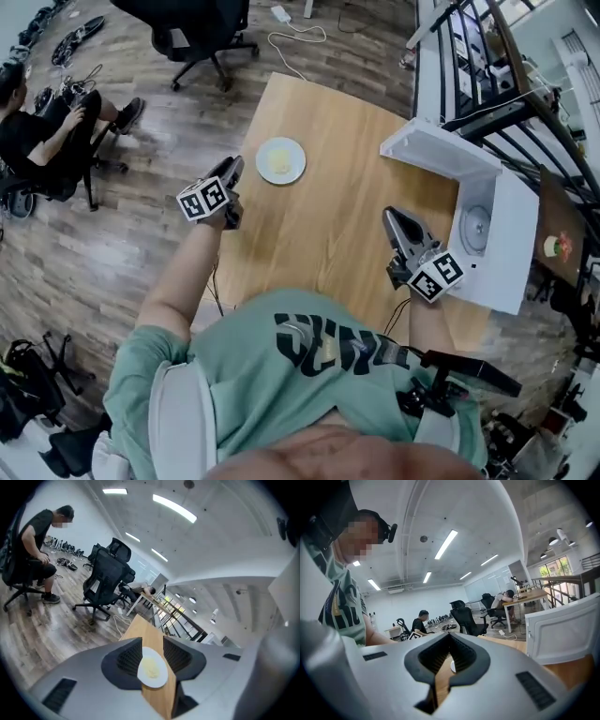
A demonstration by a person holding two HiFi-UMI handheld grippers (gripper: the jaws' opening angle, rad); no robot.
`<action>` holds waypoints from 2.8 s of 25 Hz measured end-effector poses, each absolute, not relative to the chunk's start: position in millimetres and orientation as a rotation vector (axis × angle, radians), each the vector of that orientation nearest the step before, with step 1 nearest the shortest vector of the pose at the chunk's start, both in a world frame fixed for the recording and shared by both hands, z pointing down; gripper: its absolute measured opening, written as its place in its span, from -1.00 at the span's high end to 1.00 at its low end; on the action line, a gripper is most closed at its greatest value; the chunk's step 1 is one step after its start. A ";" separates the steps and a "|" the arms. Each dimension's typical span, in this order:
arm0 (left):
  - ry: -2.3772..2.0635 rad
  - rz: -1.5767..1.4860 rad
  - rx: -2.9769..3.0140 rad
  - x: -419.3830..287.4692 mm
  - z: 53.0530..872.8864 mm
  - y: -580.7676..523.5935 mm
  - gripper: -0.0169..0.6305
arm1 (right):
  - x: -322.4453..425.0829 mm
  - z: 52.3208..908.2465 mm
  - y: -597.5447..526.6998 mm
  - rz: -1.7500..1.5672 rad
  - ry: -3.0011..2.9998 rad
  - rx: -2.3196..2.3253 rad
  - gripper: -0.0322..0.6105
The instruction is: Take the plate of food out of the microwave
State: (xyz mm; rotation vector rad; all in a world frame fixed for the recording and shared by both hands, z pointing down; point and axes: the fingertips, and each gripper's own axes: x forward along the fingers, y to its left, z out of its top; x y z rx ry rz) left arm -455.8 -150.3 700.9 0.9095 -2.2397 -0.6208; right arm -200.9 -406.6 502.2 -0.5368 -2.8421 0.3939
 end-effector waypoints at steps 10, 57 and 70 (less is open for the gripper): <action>-2.123 -0.793 1.378 -396.5 585.4 -108.6 0.94 | -175.5 454.1 -348.4 0.316 -2.920 -0.425 0.88; -1.207 -0.267 2.278 151.0 448.7 -36.5 0.93 | 422.6 461.1 -89.3 0.546 -3.066 0.704 0.88; -1.024 -0.326 2.381 -56.4 473.4 57.4 0.93 | 190.7 469.3 -2.2 0.417 -3.009 0.795 0.88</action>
